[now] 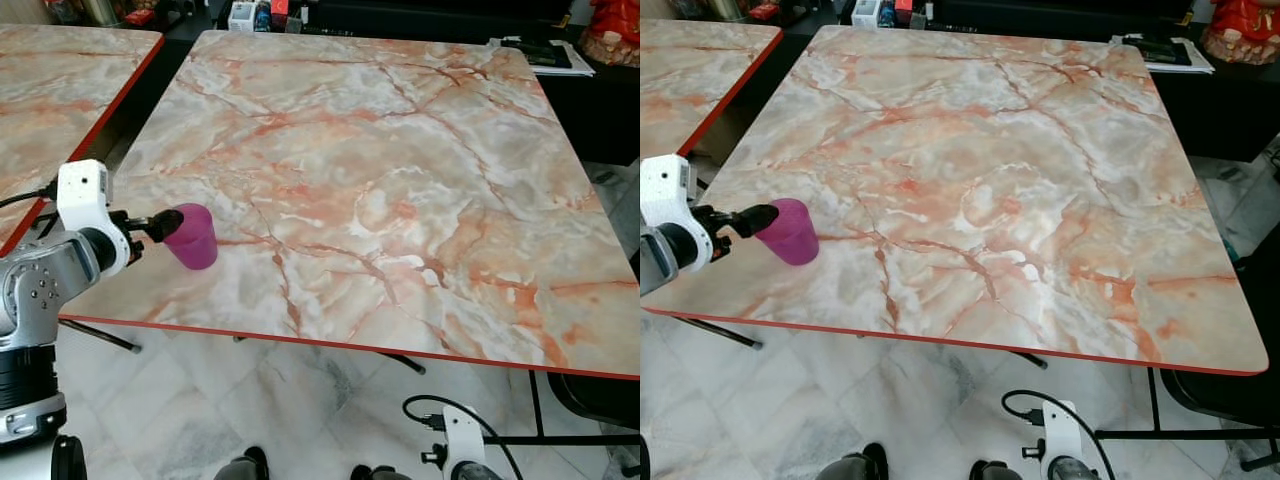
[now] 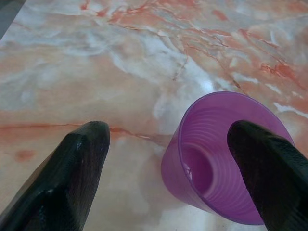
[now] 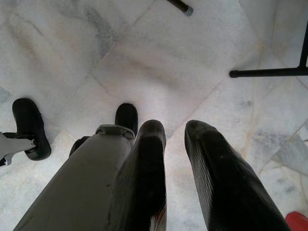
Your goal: Setting the table
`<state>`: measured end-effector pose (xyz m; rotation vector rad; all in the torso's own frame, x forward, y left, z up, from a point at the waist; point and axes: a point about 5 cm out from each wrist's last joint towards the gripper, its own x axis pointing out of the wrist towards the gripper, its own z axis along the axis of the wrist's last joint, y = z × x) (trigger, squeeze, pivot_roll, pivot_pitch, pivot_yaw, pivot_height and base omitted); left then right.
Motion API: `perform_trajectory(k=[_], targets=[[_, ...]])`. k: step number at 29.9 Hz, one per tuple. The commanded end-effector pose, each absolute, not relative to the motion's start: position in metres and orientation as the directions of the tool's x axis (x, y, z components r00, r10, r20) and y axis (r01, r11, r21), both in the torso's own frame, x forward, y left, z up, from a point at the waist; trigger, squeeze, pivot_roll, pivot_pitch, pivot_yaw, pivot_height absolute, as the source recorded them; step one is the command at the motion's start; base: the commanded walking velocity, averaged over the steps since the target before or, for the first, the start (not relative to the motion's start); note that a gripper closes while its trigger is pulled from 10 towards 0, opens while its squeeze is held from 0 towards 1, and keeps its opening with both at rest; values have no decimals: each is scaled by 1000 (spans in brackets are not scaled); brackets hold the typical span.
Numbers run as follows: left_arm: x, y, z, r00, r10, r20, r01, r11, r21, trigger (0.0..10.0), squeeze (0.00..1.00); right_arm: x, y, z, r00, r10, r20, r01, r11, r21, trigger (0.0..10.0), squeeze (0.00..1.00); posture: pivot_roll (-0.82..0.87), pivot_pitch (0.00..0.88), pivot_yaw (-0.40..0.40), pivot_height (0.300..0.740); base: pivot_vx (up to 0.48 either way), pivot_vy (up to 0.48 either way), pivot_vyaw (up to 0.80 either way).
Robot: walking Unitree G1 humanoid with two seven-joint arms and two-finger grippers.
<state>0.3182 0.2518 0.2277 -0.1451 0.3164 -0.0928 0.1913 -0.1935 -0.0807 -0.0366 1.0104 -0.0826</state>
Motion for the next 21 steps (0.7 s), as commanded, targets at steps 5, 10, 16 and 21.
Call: perform_trajectory(k=[5, 10, 16, 21], targets=[[319, 250, 221, 941, -101, -322, 54, 987, -151, 8392, 0, 185, -196, -83, 513, -98, -853, 73, 995, -70, 10000, 0, 55, 194, -42, 736, 0, 0, 0], [320, 250, 221, 941, -97, -324, 50, 987, -150, 0, 0, 185, -196, -83, 514, -98, -852, 74, 995, -70, 10000, 0, 57, 189, -41, 736, 0, 0, 0], [321, 249, 219, 939, -105, -328, 59, 987, -149, 0, 0, 185, -195, -83, 514, -98, -852, 73, 995, -70, 10000, 0, 55, 181, -38, 736, 0, 0, 0], [322, 247, 218, 935, -117, -334, 71, 987, -145, 706, 0, 185, -195, -84, 513, -97, -853, 74, 995, -68, 10000, 0, 52, 177, -36, 736, 0, 0, 0]])
